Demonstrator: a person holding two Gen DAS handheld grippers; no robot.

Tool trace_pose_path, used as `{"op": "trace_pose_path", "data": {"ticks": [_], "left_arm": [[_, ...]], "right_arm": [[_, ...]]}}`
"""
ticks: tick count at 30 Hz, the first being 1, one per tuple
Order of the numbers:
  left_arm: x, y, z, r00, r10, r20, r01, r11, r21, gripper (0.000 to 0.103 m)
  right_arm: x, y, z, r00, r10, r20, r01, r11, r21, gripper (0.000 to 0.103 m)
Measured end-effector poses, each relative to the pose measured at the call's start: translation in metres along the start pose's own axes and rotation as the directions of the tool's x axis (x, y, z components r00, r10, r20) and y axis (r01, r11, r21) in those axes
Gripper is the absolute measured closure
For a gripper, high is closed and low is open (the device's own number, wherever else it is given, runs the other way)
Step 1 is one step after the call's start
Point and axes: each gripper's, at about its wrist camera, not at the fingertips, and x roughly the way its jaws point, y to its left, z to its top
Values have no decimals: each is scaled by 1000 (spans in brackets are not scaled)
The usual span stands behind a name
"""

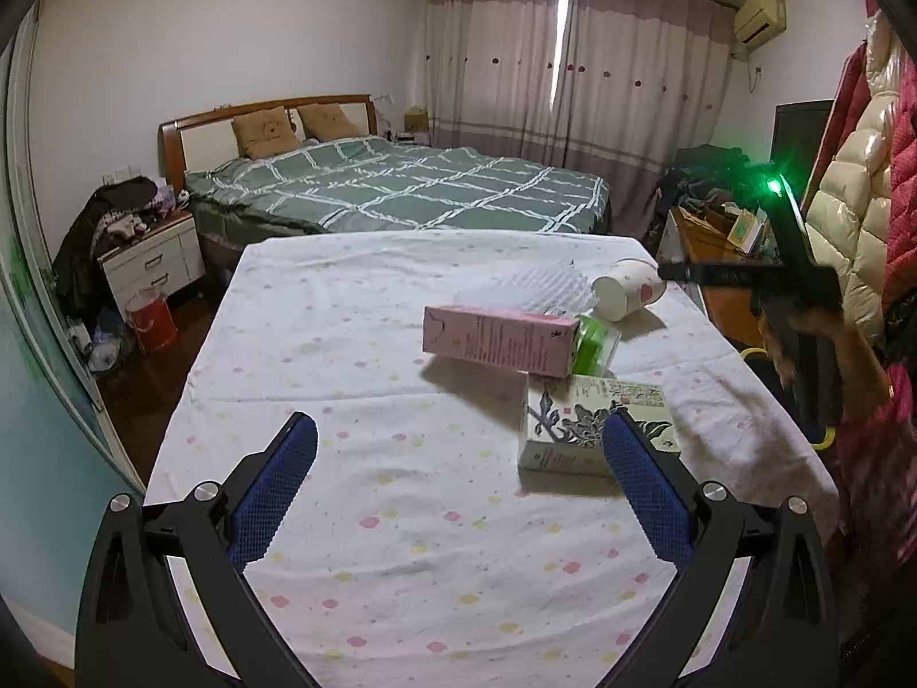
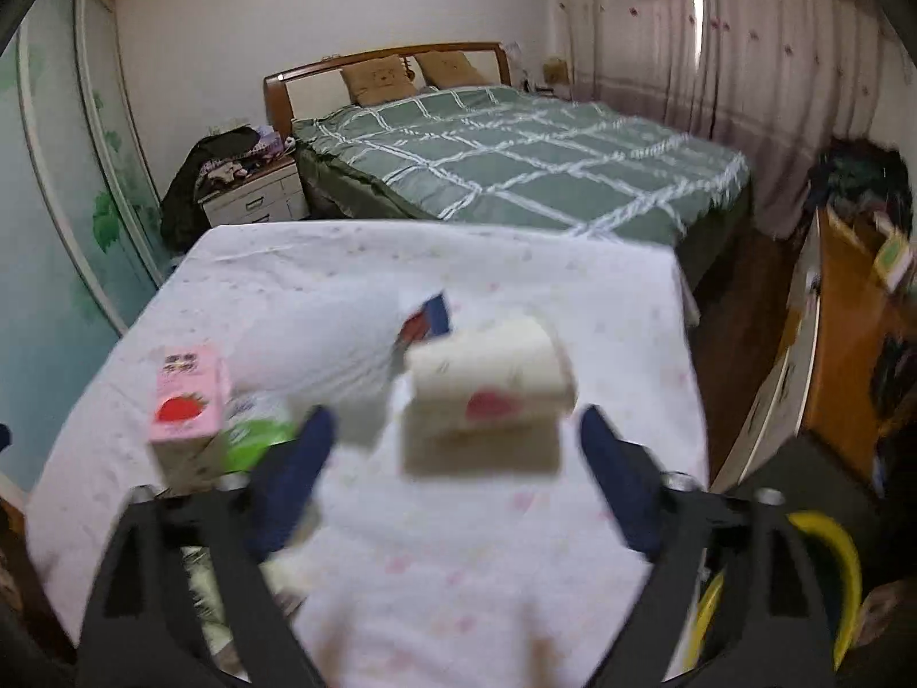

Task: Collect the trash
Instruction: 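Grasp the white paper cup with the right tool and lift it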

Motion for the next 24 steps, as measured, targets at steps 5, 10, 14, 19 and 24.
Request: {"op": "trace_pose_path", "data": {"ticks": [5,10,14,19,24], "left_arm": [[6,3,1,1000,-5,-10,5,1000,-18,5],[11,0,3,1000,-12,-16,12,1000,-6,5],[15,1,4,1000,-15,-19,15,1000,-6,5],[21,0,4,999,-23,-32,22,1000,-11,5],[22,-3,3,999,-28,-41,28,1000,-3,5]], "right_arm": [[28,2,16,1000,3,-24,-5,995,-96,8],[58,-1,19,996,9,-87,-18,994,-105,8],[74,-1,18,994,0,-111,-13,993,-121,8],[81,0,17,994,-16,-106,1,990,-139,7],[79,-4,20,995,-43,-85,27,983,-182,7]]}}
